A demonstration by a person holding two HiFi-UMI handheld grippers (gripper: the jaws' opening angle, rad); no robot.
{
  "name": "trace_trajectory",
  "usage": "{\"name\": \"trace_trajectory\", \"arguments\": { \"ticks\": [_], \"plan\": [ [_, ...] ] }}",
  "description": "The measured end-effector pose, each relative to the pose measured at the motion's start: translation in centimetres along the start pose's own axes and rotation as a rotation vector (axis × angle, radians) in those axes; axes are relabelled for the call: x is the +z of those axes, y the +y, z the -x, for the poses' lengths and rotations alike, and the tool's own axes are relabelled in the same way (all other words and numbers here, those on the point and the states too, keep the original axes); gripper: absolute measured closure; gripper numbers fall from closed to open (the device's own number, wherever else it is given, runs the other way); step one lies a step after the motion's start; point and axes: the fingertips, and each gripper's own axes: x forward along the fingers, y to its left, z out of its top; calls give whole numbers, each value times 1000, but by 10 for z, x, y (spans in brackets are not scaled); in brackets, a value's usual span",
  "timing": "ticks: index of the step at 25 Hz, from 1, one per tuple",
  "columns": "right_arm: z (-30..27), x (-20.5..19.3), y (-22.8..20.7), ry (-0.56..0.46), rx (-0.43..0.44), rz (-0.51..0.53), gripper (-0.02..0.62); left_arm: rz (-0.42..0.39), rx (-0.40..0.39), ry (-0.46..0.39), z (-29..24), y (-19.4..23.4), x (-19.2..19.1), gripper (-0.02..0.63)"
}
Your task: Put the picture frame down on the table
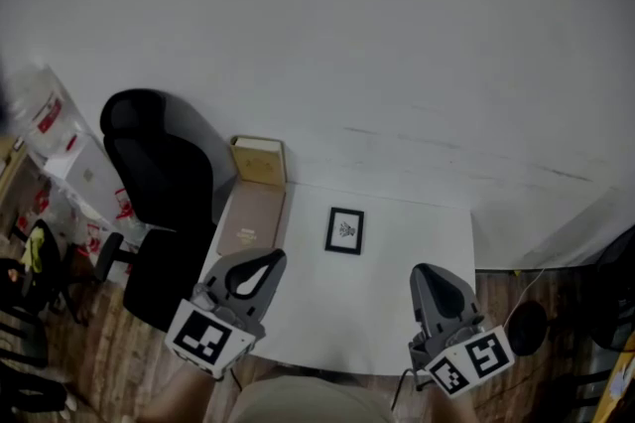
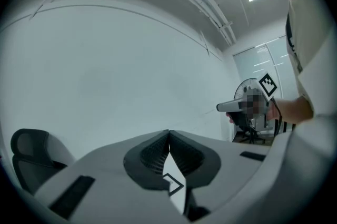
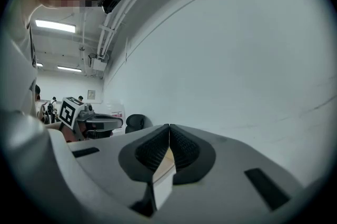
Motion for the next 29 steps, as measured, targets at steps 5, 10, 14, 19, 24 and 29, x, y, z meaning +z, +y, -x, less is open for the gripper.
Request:
{"name": "trace_trajectory", "arguments": {
  "ticks": [5, 10, 14, 19, 24, 29],
  "plan": [
    [8, -29, 16, 49, 5, -1, 572, 29, -6, 26, 10, -6, -18, 584],
    [10, -44, 23, 87, 12, -15, 572, 34, -10, 51, 12, -6, -35, 584],
    [8, -41, 21, 92, 5, 7, 572, 46, -11, 60, 11, -5, -39, 584],
    [4, -40, 15, 99, 0, 17, 572, 49, -24, 57, 6, -8, -37, 584],
    [-2, -39, 16, 92, -2, 9, 572, 57, -25, 59, 5, -4, -37, 584],
    [-12, -41, 19, 101, 6, 13, 572, 55, -28, 52, 2, 3, -35, 584]
  ]
}}
